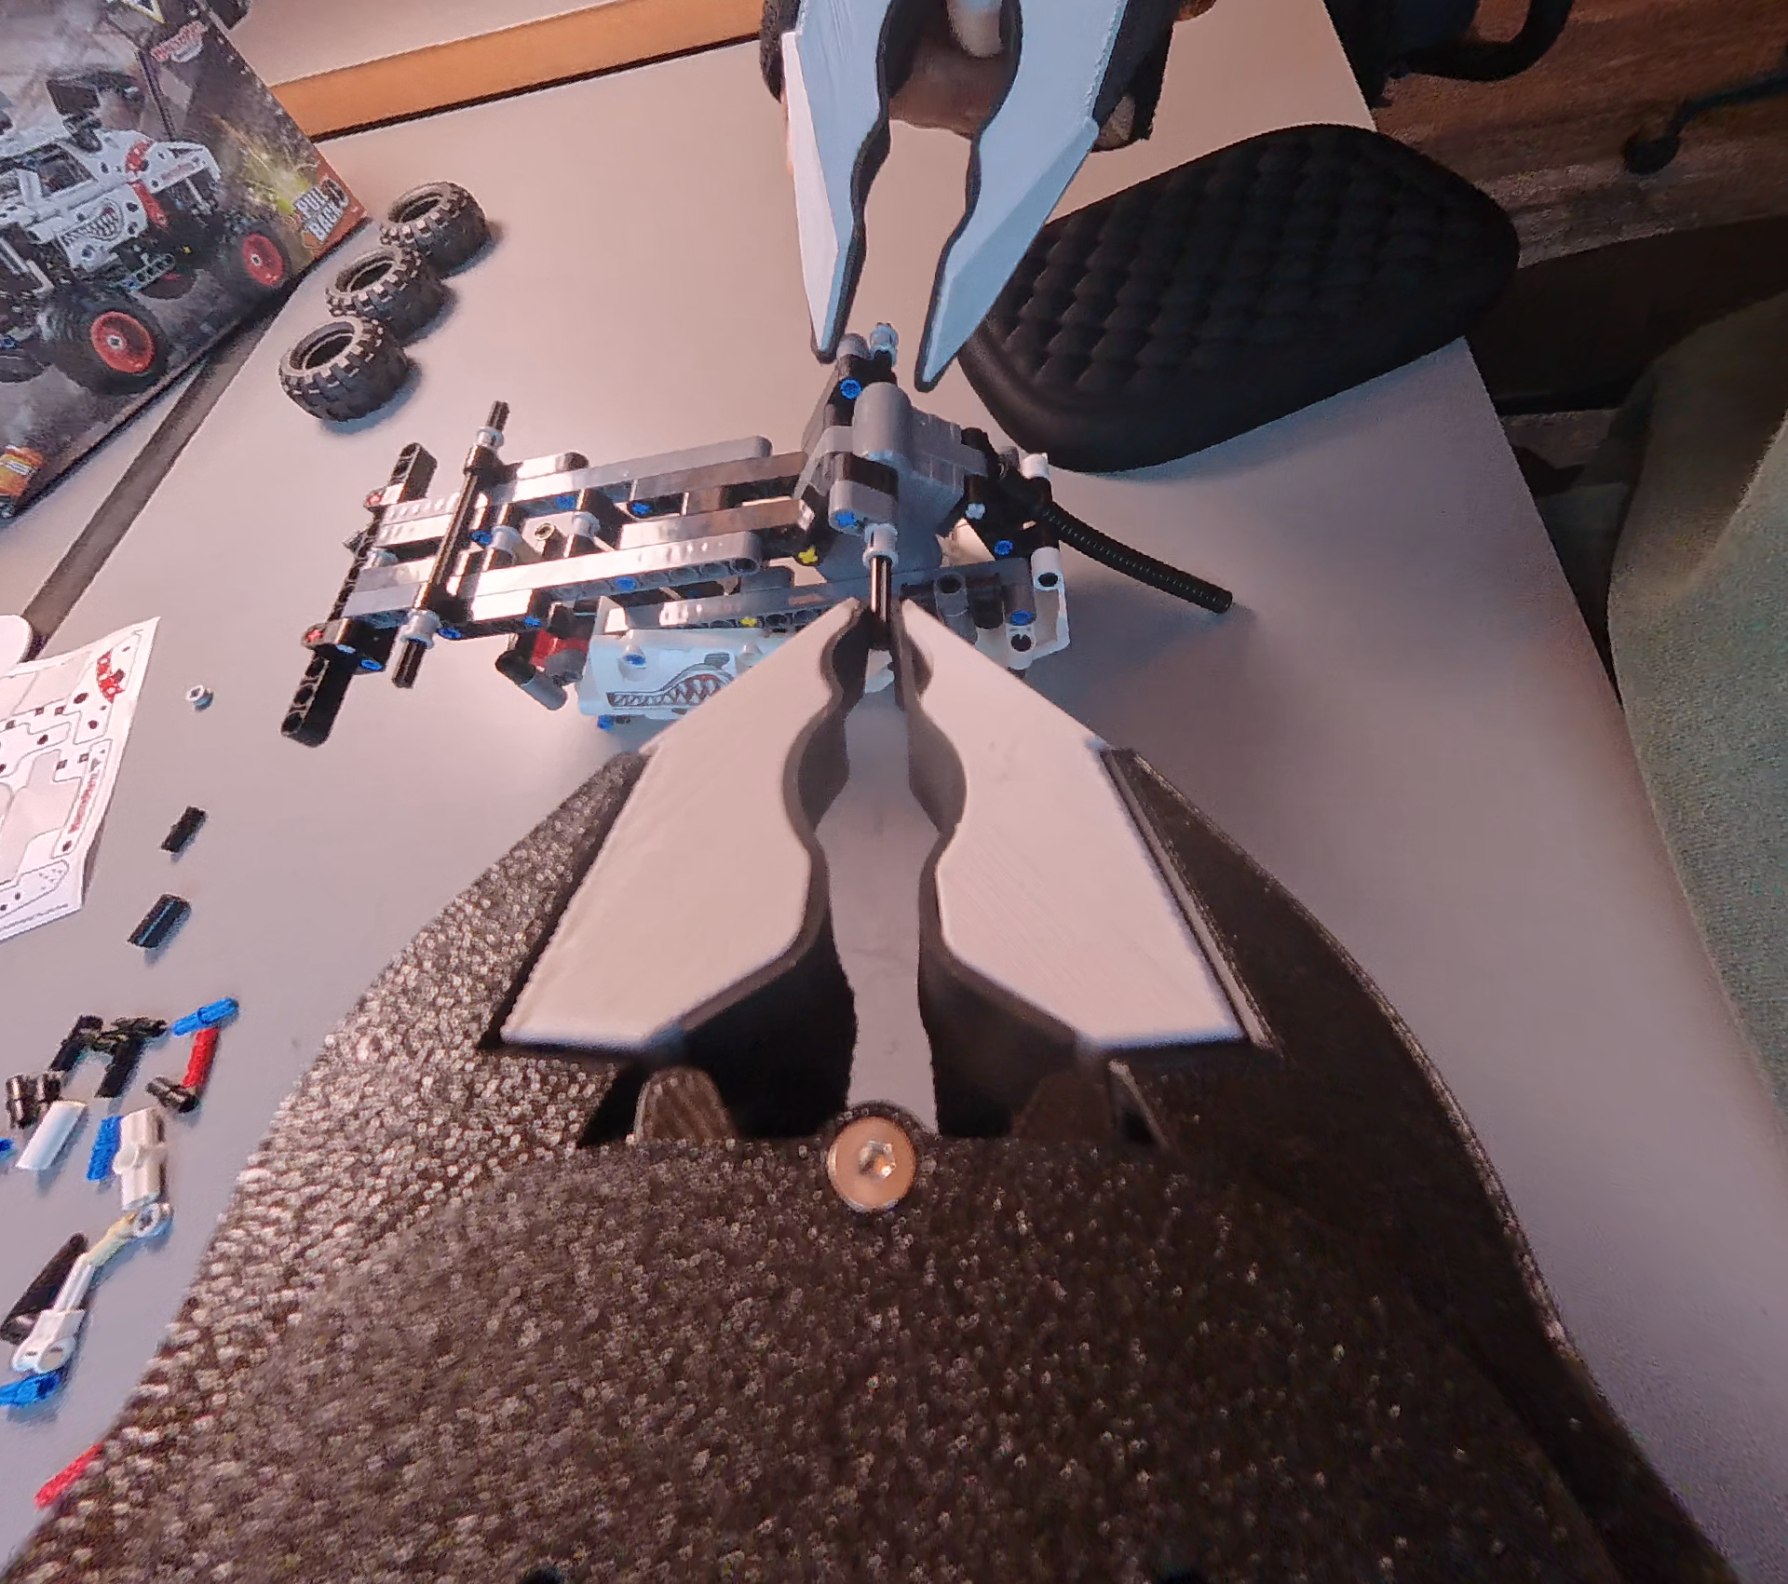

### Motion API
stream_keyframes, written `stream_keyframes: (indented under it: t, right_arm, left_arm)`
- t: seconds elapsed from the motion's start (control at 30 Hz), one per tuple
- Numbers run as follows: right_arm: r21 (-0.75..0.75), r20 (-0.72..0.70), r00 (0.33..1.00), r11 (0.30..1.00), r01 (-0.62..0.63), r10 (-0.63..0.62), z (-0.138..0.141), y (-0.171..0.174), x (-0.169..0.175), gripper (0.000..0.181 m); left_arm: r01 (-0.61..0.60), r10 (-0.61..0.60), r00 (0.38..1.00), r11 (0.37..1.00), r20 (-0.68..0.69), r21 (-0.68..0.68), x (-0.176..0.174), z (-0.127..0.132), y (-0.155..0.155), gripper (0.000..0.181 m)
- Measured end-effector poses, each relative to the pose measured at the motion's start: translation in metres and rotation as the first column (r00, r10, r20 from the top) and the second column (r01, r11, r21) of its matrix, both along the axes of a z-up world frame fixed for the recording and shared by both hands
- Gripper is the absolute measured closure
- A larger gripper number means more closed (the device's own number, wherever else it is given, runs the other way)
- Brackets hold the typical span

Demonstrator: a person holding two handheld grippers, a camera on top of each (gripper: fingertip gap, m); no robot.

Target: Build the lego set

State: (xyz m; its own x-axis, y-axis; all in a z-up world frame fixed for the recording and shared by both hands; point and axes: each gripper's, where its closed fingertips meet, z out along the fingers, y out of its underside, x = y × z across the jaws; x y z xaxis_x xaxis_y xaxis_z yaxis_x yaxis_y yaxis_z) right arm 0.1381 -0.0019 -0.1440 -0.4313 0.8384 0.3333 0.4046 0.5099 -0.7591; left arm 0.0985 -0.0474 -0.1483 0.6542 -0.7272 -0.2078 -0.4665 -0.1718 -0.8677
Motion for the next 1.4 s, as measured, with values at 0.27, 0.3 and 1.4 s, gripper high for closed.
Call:
stream_keyframes:
  t: [0.27,0.3,1.4]
  right_arm:
    - [-0.011,-0.027,0.999,1.000,0.023,-0.024,0.000,-0.002,-0.004,0.166]
    - [-0.012,-0.028,0.999,1.000,0.025,-0.026,0.000,-0.002,-0.004,0.166]
    - [0.034,0.030,0.999,0.999,-0.042,0.041,0.001,0.005,0.012,0.178]
  left_arm:
    - [-0.008,0.008,1.000,1.000,0.008,-0.016,0.000,0.000,0.000,0.179]
    - [-0.005,0.005,1.000,1.000,0.007,-0.018,0.001,0.000,0.000,0.179]
    - [0.013,-0.012,0.999,1.000,0.035,-0.020,0.003,0.000,0.001,0.179]
